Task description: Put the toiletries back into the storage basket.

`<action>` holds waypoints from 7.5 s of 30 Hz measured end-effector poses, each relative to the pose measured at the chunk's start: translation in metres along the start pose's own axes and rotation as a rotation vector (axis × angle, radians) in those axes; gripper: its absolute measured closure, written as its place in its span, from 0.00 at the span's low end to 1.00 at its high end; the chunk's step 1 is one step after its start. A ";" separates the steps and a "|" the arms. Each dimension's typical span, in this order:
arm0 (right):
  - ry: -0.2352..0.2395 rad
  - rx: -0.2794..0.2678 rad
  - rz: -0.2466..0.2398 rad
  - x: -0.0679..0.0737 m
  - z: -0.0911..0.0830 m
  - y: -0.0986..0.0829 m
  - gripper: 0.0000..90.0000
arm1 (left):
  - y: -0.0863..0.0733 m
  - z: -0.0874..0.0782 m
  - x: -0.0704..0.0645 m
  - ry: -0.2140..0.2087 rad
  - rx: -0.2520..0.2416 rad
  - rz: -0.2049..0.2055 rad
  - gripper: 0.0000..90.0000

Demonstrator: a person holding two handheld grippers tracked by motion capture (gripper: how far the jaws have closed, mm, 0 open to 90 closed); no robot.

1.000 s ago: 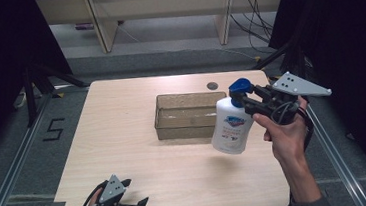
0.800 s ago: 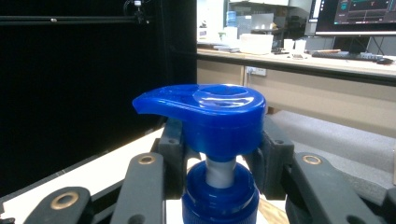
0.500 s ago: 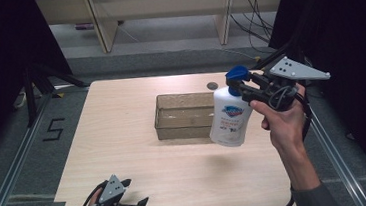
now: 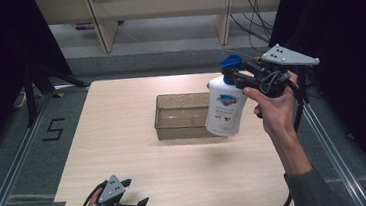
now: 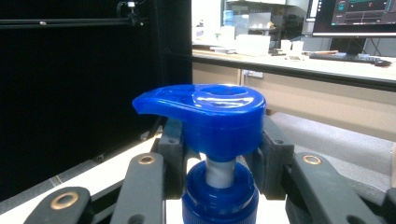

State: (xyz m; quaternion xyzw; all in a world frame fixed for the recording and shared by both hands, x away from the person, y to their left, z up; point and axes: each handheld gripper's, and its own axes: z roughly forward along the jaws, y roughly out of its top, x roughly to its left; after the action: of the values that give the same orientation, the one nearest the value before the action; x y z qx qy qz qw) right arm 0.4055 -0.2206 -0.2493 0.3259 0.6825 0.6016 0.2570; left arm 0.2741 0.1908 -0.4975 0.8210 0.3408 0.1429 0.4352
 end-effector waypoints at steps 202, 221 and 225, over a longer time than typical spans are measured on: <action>-0.027 0.116 0.167 -0.011 0.001 -0.122 0.27 | 0.001 -0.001 -0.002 -0.008 -0.007 0.020 0.17; 0.012 0.156 0.185 0.001 0.000 -0.136 0.25 | 0.001 -0.001 -0.003 -0.016 -0.012 0.015 0.17; 0.021 0.158 0.162 0.002 0.000 -0.139 0.25 | 0.001 -0.001 -0.003 -0.015 -0.016 0.014 0.17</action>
State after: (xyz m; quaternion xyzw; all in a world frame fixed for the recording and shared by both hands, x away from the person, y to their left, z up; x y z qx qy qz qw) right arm 0.3852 -0.2275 -0.3866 0.3930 0.7019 0.5679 0.1741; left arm 0.2719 0.1891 -0.4960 0.8210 0.3306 0.1423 0.4431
